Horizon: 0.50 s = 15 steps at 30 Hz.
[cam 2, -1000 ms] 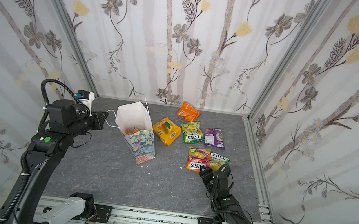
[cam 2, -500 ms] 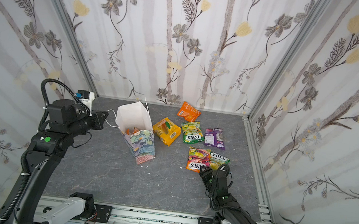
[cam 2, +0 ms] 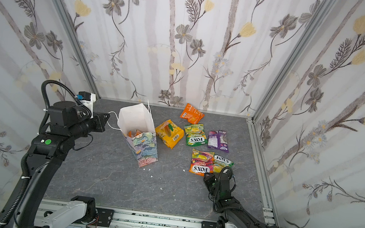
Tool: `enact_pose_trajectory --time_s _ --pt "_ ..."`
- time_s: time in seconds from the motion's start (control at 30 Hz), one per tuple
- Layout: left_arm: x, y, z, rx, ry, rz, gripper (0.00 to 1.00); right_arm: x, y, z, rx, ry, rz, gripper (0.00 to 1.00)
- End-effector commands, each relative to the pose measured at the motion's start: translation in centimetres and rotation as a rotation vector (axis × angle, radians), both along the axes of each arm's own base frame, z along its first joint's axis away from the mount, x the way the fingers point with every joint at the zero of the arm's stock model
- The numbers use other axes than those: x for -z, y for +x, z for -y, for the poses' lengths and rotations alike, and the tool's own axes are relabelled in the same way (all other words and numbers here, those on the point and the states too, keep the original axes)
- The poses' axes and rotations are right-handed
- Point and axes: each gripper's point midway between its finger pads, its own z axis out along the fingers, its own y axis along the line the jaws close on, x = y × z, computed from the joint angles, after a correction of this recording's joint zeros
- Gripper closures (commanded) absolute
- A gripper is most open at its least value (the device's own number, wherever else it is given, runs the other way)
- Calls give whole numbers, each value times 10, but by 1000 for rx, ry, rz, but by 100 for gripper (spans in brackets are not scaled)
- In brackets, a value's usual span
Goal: Place the snacks into the paper bag
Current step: Pick up the snack from the middle-right of the table.
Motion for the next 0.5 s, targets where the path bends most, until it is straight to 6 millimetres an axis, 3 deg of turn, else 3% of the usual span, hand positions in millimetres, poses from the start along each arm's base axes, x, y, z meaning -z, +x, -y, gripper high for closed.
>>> enact_pose_trajectory --time_s 0.0,0.27,0.47 --pt "-5 1 -1 -2 12 24 100 -1 0 1 10 6 3 72" --pt "-4 1 -2 -4 17 25 100 -3 1 4 25 -5 11 100" --pt "-4 1 -2 -3 18 28 100 -10 3 4 10 -24 26 100"
